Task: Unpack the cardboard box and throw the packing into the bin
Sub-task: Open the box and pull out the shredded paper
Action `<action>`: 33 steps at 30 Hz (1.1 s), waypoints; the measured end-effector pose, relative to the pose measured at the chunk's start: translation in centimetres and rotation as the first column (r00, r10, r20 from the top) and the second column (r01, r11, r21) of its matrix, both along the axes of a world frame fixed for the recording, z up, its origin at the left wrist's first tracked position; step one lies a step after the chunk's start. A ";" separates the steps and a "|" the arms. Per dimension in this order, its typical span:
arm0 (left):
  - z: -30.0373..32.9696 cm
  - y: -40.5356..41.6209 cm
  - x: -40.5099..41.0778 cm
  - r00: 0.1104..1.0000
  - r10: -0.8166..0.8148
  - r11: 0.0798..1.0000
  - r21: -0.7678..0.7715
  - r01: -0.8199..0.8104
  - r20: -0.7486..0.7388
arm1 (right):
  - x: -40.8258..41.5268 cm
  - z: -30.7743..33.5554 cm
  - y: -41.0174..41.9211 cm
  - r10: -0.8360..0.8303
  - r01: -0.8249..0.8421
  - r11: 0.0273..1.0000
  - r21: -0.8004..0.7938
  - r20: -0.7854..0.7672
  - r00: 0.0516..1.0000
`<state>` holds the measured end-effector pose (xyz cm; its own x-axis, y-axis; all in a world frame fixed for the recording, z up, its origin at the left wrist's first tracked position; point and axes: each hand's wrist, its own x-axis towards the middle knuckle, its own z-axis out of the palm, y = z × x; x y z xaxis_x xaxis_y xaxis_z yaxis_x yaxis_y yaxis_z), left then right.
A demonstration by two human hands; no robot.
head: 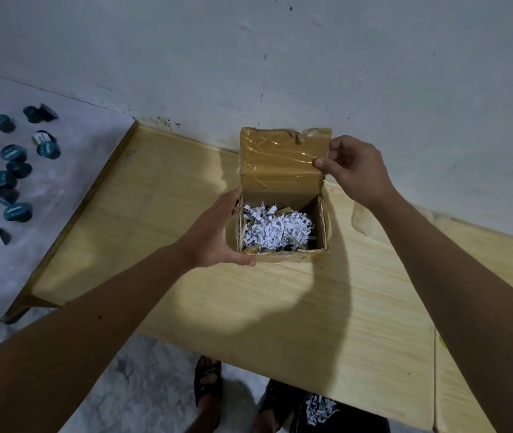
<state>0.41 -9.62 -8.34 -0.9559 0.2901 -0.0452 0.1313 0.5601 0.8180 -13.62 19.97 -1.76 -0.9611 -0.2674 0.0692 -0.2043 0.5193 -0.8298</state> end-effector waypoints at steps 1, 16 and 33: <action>-0.1 0.0 0.0 1.000 -0.008 1.000 -0.017 0.007 -0.008 | -0.3 -0.4 0.0 -0.009 0.009 1.000 -0.012 0.016 1.000; 0.1 -0.8 -1.5 0.987 -0.151 0.977 -0.160 0.139 -0.063 | 0.3 -4.0 1.3 -0.148 0.140 0.982 0.125 0.060 0.987; 0.2 -1.0 -2.1 0.990 -0.136 0.985 -0.104 0.139 0.036 | 8.5 -0.5 -1.0 0.328 -0.336 0.921 0.197 0.073 0.942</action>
